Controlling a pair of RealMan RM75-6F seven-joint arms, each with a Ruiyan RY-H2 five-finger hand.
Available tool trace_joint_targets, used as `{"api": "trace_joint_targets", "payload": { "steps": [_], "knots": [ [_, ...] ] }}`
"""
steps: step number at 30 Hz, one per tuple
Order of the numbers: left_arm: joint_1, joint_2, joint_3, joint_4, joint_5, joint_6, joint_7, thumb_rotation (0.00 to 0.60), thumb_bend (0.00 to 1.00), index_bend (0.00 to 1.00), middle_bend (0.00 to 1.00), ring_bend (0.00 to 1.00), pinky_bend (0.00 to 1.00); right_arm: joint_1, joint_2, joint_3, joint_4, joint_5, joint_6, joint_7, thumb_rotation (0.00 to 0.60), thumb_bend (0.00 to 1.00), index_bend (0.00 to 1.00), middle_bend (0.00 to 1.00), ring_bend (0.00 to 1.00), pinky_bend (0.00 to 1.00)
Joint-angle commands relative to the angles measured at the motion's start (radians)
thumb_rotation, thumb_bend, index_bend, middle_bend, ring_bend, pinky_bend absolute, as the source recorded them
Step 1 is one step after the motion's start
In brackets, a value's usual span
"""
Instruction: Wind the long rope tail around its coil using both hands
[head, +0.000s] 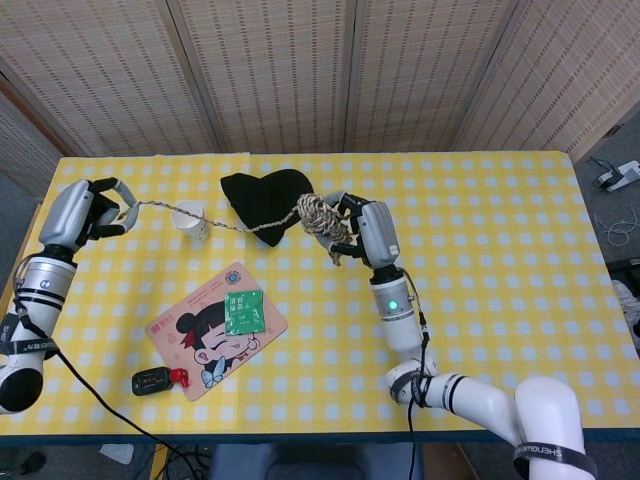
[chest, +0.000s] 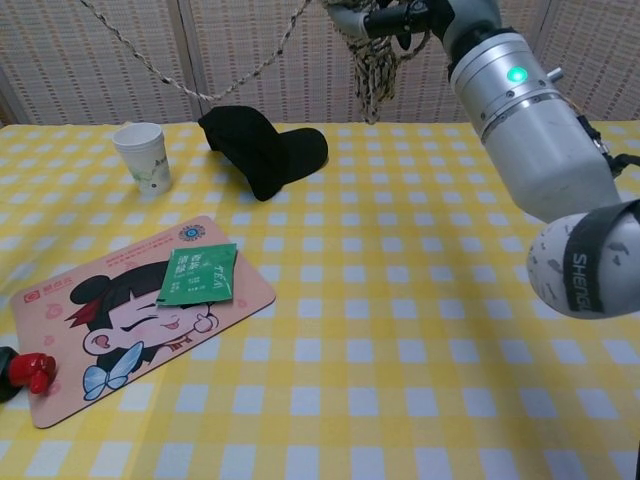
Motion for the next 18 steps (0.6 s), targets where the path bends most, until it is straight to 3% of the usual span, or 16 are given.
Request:
{"api": "trace_joint_targets", "payload": {
  "steps": [1,18],
  "knots": [
    [0.022,0.038,-0.026,-0.047,0.077,-0.01,-0.081,0.6,0.45,0.73,1.0,1.0,1.0,0.018,-0.012,0.008,0.008,0.015,-0.019,-0.046,0.6,1.0,0.85,0.66,0.59,0.76],
    [-0.007,0.103,-0.07,-0.138,0.305,-0.09,-0.321,0.6,0.45,0.74,1.0,1.0,1.0,0.114,-0.06,0.052,0.046,0.072,-0.099,-0.217,0.6,1.0,0.85,0.66,0.59,0.76]
  ]
}}
